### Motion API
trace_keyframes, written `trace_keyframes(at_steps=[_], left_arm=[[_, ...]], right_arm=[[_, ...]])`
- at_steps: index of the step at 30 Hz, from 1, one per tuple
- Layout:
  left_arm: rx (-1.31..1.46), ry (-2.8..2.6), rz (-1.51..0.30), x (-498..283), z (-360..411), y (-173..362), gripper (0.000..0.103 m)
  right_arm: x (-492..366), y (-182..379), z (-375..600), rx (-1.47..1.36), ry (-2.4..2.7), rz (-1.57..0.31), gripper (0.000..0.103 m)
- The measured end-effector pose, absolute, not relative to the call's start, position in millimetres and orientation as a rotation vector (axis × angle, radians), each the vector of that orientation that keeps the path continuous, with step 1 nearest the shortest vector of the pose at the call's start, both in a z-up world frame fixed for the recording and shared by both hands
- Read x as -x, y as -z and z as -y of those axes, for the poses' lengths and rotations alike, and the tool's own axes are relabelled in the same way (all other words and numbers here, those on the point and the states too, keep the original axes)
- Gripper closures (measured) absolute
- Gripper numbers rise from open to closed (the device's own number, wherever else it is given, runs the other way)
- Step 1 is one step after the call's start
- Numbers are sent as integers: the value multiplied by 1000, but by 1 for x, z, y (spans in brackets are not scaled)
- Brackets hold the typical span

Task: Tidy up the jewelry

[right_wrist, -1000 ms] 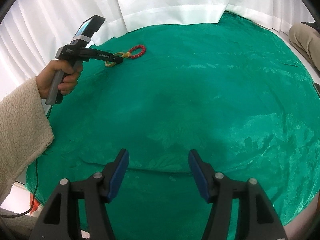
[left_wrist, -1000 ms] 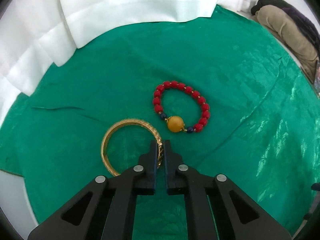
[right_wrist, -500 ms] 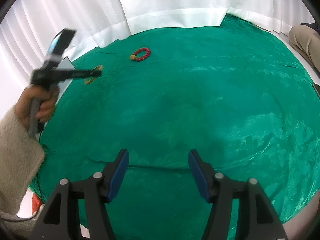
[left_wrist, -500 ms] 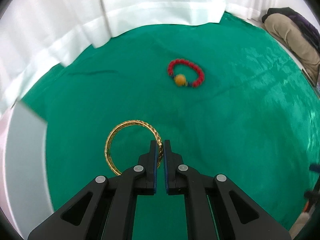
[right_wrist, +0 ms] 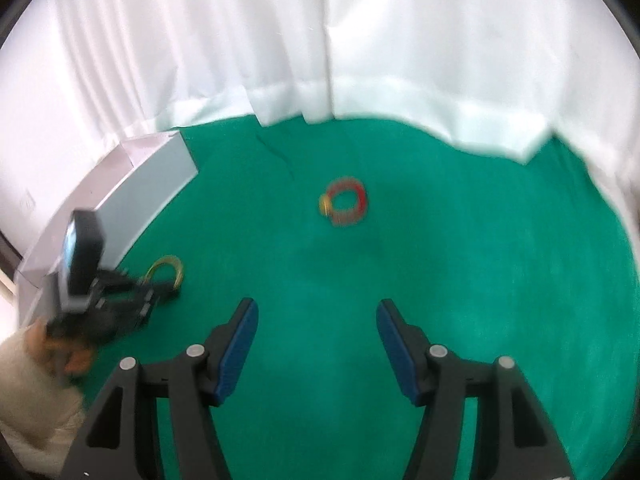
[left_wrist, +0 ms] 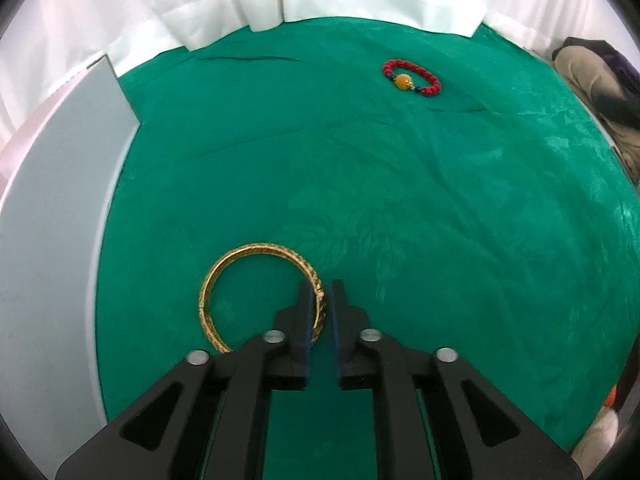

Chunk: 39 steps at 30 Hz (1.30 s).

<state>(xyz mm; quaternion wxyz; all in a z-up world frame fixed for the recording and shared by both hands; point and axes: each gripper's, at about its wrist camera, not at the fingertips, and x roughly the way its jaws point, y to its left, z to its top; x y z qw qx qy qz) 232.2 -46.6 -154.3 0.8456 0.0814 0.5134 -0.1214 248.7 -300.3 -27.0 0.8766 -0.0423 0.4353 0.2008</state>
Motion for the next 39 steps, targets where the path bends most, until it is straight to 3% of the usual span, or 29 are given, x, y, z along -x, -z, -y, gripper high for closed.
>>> trace_keyframes(at_steps=[1, 3, 5, 7, 11, 14, 15, 16, 23, 38, 39], left_arm=[[-171, 259, -1080, -231, 47, 154, 60], [-169, 254, -1059, -225, 46, 150, 46], [-164, 258, -1049, -219, 44, 144, 46], [-137, 252, -1047, -211, 37, 137, 45], [-67, 243, -1044, -194, 22, 124, 44], [-36, 239, -1042, -182, 14, 116, 44], [-32, 240, -1040, -180, 12, 115, 44], [-31, 241, -1037, -175, 11, 113, 44], [-56, 228, -1046, -145, 1, 110, 44], [-33, 222, -1054, -109, -11, 109, 44], [-34, 223, -1054, -105, -11, 108, 43]], right_arm=[[-266, 31, 292, 113, -441, -904, 40], [-303, 47, 278, 142, -465, -884, 40], [-339, 71, 264, 135, -493, -912, 41], [-361, 88, 250, 144, -505, -940, 52], [-394, 115, 228, 191, -479, -957, 54], [-403, 131, 219, 238, -452, -997, 71], [-403, 130, 218, 252, -442, -989, 84], [-404, 129, 218, 254, -433, -996, 86], [-365, 121, 225, 307, -452, -1068, 86], [-168, 108, 248, 341, -428, -1168, 85], [-164, 107, 245, 340, -410, -1153, 79]])
